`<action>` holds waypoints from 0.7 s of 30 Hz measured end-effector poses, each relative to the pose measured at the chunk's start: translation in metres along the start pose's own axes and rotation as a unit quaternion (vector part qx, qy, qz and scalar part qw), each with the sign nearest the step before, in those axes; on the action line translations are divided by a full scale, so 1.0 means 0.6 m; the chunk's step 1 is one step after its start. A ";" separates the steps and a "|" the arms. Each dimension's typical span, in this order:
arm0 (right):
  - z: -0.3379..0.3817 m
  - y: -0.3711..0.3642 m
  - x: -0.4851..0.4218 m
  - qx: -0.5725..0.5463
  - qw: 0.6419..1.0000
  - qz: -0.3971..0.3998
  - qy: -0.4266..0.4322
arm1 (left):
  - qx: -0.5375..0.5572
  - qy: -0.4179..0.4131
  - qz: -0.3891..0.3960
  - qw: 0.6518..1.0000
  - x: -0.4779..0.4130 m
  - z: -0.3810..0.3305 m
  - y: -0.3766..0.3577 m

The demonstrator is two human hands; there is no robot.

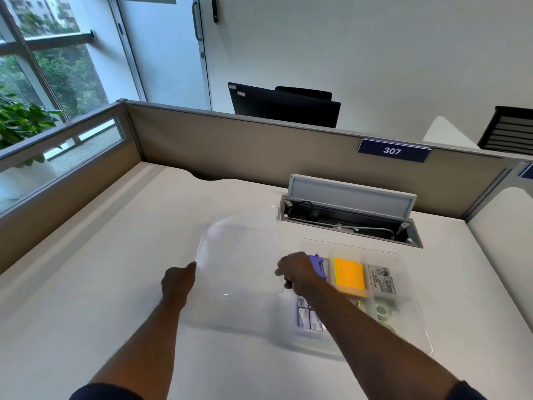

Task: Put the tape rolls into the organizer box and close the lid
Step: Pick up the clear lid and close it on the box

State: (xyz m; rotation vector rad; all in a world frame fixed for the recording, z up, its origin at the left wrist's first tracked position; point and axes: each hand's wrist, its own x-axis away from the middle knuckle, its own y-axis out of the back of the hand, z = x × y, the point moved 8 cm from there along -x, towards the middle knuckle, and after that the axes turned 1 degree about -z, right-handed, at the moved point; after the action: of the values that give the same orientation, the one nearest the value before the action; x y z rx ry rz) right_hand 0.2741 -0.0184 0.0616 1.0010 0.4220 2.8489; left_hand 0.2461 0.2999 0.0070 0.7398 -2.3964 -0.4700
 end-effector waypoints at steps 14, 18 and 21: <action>0.050 0.286 -0.049 -0.219 0.973 -0.061 0.025 | 0.157 -0.342 0.173 0.910 0.188 -0.423 -0.108; 0.076 0.366 -0.047 -0.413 0.909 -0.014 0.057 | 0.079 -0.488 0.113 0.862 0.277 -0.509 -0.131; 0.099 0.434 -0.042 -0.562 0.822 0.050 0.080 | -0.014 -0.613 0.038 0.789 0.352 -0.531 -0.157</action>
State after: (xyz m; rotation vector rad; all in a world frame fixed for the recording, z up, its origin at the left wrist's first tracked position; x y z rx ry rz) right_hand 0.3318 -0.2584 0.1661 0.5022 -1.2067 2.4897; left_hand 0.3378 0.0498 0.2966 0.2879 -3.5546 -1.2324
